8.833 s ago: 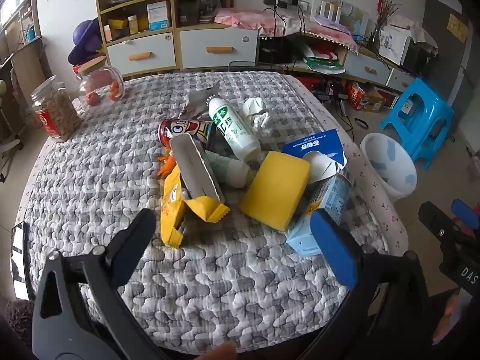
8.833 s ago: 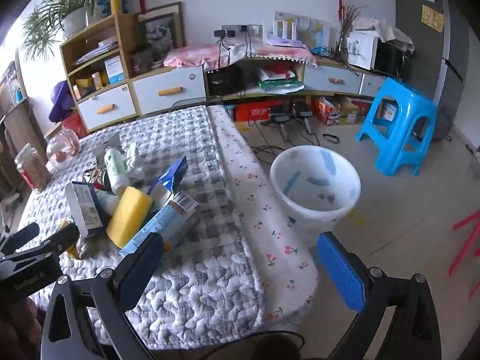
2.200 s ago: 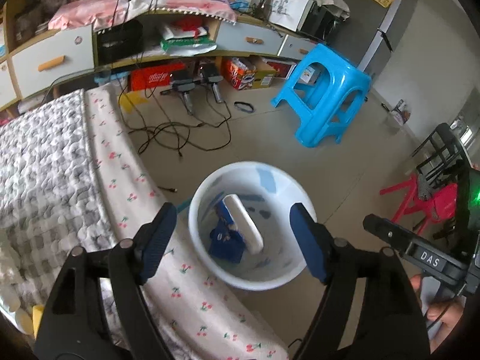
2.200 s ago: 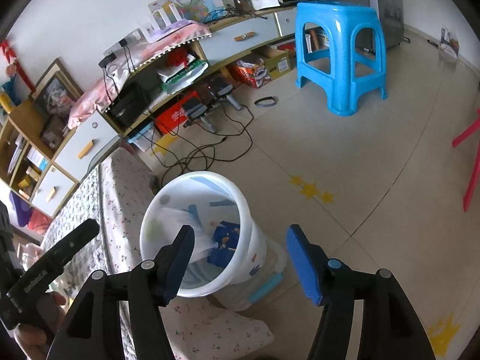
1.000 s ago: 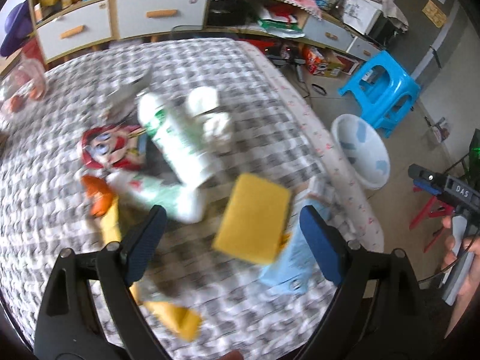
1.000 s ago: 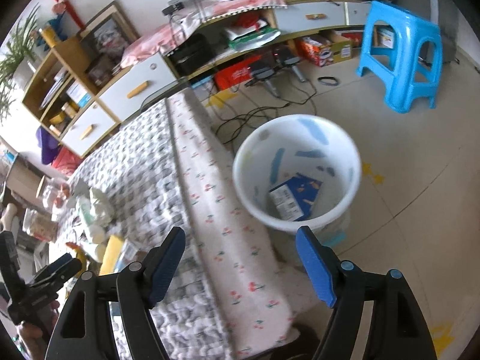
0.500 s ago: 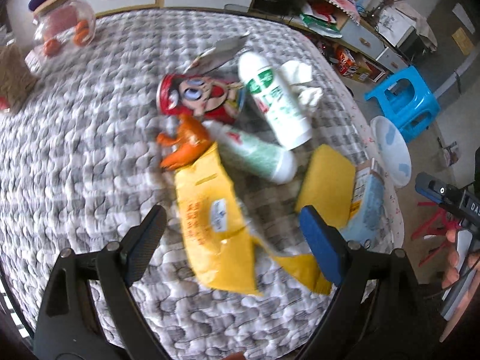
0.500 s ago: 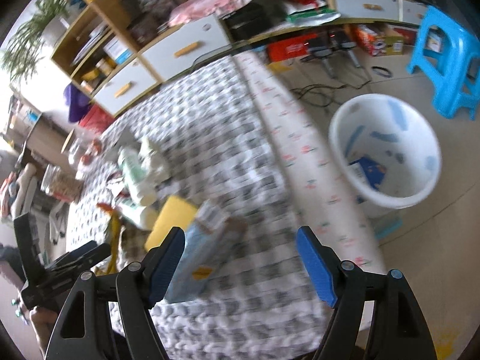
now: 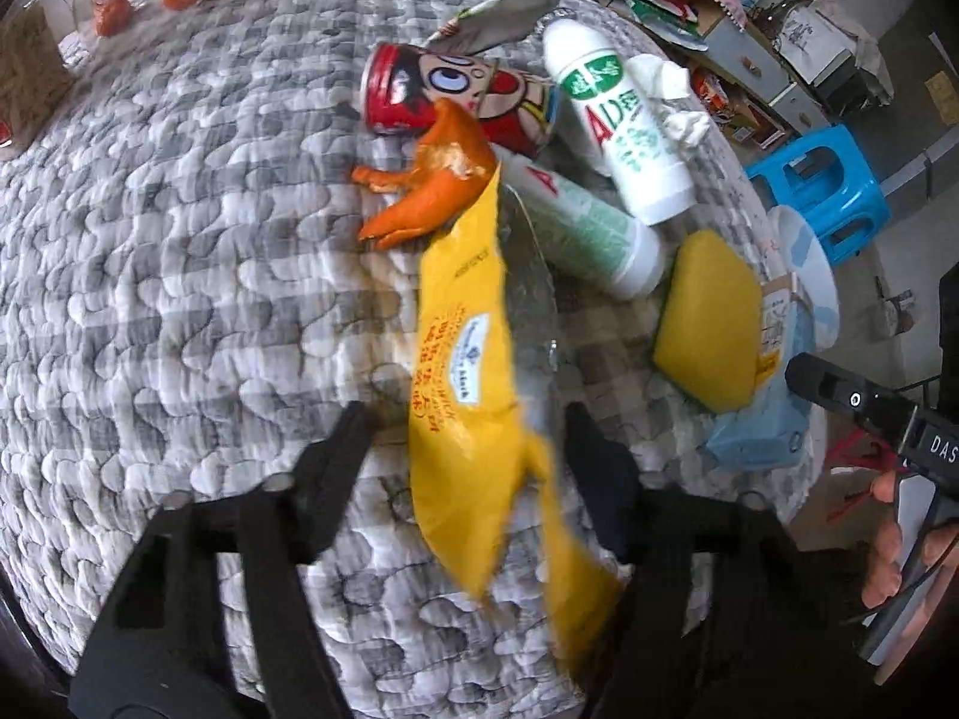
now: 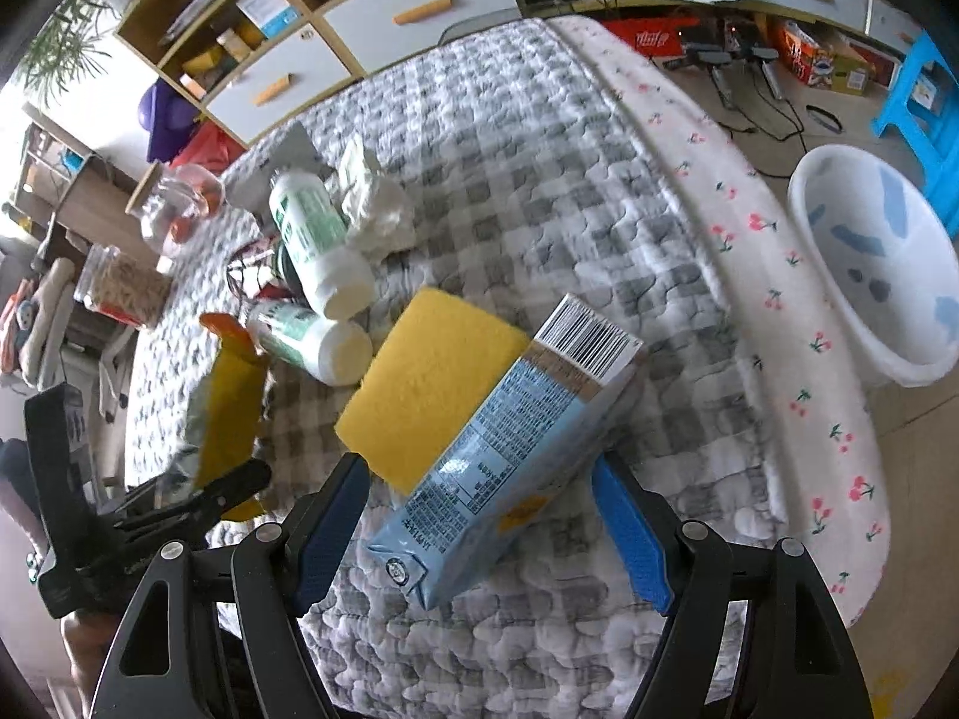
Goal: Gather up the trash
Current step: 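Grasp the yellow chips bag with the left tool while the right tool grasps the light-blue milk carton, then carry the bag and carton over the white bin and release both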
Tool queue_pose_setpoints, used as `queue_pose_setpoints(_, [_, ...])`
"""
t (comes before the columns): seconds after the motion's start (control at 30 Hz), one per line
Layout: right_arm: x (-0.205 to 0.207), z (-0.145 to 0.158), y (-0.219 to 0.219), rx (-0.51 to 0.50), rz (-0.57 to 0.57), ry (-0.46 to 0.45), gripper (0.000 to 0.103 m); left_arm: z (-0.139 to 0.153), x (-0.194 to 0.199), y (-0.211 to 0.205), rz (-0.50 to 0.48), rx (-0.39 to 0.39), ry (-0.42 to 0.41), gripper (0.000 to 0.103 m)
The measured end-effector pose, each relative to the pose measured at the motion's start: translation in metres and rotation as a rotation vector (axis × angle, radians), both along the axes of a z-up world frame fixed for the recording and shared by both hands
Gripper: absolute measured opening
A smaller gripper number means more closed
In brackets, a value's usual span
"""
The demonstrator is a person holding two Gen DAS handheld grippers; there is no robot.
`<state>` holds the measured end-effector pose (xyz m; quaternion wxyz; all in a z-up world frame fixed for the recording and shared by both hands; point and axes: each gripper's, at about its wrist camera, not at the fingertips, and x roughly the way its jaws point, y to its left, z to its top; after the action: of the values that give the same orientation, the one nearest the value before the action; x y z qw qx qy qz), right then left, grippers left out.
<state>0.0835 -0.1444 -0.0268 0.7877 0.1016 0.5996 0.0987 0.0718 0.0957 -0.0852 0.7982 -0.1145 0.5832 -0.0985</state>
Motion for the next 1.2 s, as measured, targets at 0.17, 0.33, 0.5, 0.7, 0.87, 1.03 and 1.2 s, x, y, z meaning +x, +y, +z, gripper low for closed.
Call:
queue_pose_setpoints(0.17, [-0.001,-0.007,-0.001,-0.020,0.004,0.011,0.078,-0.002,-0.006,0.009,0.007,-0.032,0.004,0.018])
queue_pose_setpoints(0.33, [-0.002,-0.006,-0.008,-0.009,-0.009,0.015,0.078,0.007,-0.012,0.010,0.004,-0.047,-0.021,0.013])
queue_pose_setpoints(0.5, [-0.007,-0.004,-0.015,0.008,-0.008,0.013,0.066,0.028,-0.016,0.001,-0.007,-0.041,-0.073,0.012])
queue_pose_setpoints(0.7, [-0.011,0.000,-0.020,0.068,0.010,0.019,0.037,0.045,-0.019,-0.009,-0.036,-0.042,-0.120,0.012])
queue_pose_setpoints(0.87, [-0.017,0.013,-0.028,0.066,0.015,-0.028,0.035,0.053,-0.015,-0.023,-0.062,-0.048,-0.141,0.012])
queue_pose_setpoints(1.03, [-0.020,0.024,-0.048,0.086,-0.017,-0.059,0.034,0.058,-0.009,-0.036,-0.077,-0.061,-0.158,0.012])
queue_pose_setpoints(1.2, [-0.021,0.035,-0.069,0.107,-0.059,-0.090,0.034,0.063,-0.002,-0.051,-0.095,-0.073,-0.173,0.012])
